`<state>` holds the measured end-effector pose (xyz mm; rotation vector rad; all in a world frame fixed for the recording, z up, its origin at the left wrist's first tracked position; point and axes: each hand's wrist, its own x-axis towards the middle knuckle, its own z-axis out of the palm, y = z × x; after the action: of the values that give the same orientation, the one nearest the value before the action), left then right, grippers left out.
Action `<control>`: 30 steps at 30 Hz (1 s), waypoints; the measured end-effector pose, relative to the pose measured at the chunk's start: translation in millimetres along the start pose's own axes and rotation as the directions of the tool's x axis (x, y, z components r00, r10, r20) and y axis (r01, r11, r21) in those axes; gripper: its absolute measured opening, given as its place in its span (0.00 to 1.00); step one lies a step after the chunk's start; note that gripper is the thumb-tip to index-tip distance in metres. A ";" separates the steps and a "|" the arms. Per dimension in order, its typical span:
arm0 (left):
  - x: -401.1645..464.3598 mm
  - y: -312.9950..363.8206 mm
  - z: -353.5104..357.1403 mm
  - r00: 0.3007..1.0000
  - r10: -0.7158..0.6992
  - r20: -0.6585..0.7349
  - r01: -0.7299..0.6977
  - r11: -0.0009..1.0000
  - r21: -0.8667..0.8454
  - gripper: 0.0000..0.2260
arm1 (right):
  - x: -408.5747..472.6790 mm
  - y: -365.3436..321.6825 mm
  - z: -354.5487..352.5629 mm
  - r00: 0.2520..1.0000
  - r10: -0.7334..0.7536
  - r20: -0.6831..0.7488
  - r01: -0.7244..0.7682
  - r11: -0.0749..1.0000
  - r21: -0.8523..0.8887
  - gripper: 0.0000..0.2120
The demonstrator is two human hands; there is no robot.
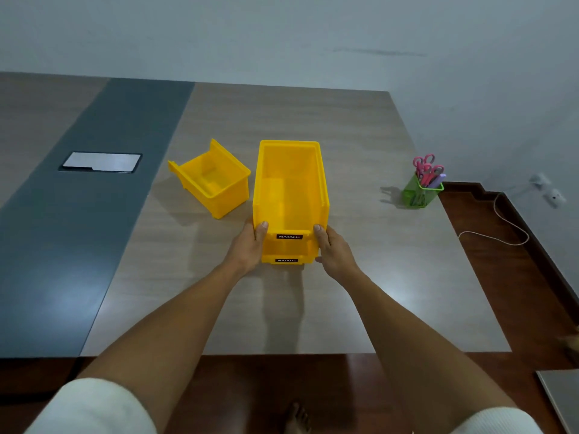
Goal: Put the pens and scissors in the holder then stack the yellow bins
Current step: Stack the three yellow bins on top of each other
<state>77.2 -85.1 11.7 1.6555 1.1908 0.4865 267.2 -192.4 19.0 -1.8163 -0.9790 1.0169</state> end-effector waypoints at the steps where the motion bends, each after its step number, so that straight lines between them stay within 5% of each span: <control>1: 5.3 2.8 0.0 1.000 -0.007 -0.007 0.007 1.000 0.003 0.22 | 7.0 -0.7 -1.9 1.000 -0.004 0.004 0.004 1.000 -0.008 0.19; 6: 17.0 0.6 -0.7 0.999 0.027 0.046 -0.026 1.000 -0.018 0.25 | 20.0 -1.7 -13.1 1.000 -0.027 -0.014 0.026 0.998 -0.049 0.26; 9: 13.4 9.4 -12.3 0.999 0.039 0.001 -0.039 0.996 -0.082 0.30 | 29.4 -11.3 -20.8 0.973 -0.089 -0.212 0.074 0.994 -0.078 0.38; 13: 27.5 17.7 -47.2 0.974 -0.002 -0.227 -0.006 0.999 -0.036 0.28 | 52.5 -73.0 -39.3 0.790 -0.308 -0.530 0.248 0.951 -0.183 0.22; 15: 42.8 17.7 -70.1 0.964 0.014 -0.265 0.005 0.997 0.071 0.24 | 62.9 -111.2 -44.9 0.730 -0.383 -0.566 0.331 0.923 -0.197 0.16; 22: 87.7 15.4 -152.7 0.969 0.146 -0.200 -0.043 0.894 0.445 0.22 | 121.3 -205.3 28.2 0.900 -0.318 -0.297 0.323 0.946 -0.034 0.19; 30: 153.7 -30.9 -213.5 0.988 0.113 0.109 -0.156 0.679 0.718 0.22 | 149.9 -200.4 154.3 0.973 0.114 -0.202 -0.145 0.978 -0.149 0.21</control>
<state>-34.3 153.4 41.1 2.4360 1.3118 0.0224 138.1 56.5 107.6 -2.0944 -0.8541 0.8383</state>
